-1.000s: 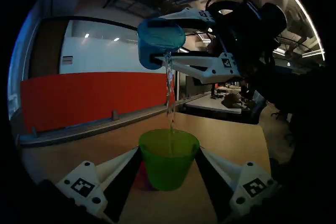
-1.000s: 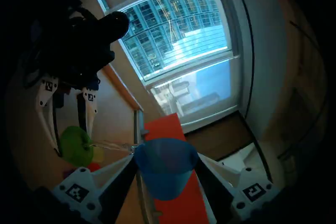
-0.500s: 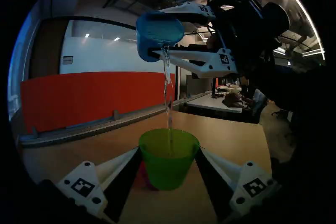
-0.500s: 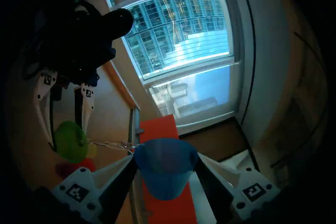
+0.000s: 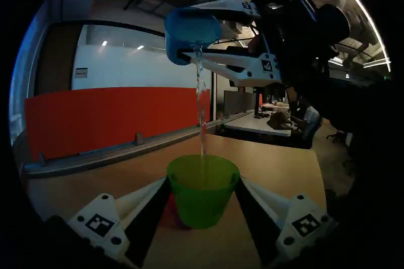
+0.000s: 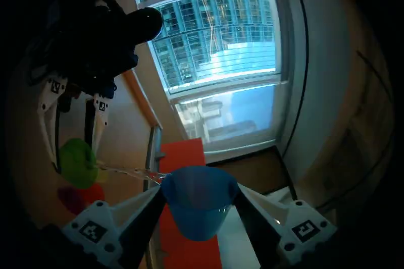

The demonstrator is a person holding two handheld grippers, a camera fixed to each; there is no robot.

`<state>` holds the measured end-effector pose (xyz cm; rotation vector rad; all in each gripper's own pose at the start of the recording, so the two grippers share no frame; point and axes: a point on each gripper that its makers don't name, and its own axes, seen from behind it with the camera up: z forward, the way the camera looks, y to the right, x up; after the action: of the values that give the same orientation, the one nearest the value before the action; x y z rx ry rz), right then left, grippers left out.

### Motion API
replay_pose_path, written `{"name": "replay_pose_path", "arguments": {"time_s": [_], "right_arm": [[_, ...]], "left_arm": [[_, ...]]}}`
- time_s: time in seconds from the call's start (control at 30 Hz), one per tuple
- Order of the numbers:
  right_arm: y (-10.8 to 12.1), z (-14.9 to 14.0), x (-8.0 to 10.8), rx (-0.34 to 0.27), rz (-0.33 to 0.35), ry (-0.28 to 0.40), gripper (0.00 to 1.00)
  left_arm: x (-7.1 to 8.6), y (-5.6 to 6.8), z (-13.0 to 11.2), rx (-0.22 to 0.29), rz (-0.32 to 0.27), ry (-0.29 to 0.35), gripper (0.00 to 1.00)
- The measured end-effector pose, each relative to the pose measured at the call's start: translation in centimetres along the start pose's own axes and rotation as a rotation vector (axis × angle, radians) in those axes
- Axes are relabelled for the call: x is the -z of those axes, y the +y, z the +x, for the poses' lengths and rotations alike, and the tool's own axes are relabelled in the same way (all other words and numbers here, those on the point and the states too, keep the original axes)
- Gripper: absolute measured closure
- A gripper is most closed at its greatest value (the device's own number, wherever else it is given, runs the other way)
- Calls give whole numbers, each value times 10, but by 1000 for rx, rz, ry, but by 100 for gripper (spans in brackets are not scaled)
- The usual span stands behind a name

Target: Pour water

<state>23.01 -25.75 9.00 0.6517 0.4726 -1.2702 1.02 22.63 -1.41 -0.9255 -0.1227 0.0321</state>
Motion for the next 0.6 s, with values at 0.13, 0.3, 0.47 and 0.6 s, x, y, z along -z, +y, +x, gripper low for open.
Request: {"name": "replay_pose_path", "arguments": {"time_s": [0.13, 0.3, 0.47, 0.6], "right_arm": [[3, 1, 0, 19, -7, 2, 9], [6, 0, -1, 53, -12, -2, 9], [7, 0, -2, 75, -11, -5, 9], [9, 1, -3, 94, -14, -5, 9]], "left_arm": [[-1, 1, 0, 1, -2, 1, 14], [0, 1, 0, 3, -4, 2, 14], [0, 2, 1, 5, -6, 4, 14], [0, 1, 1, 7, -3, 5, 14]]}}
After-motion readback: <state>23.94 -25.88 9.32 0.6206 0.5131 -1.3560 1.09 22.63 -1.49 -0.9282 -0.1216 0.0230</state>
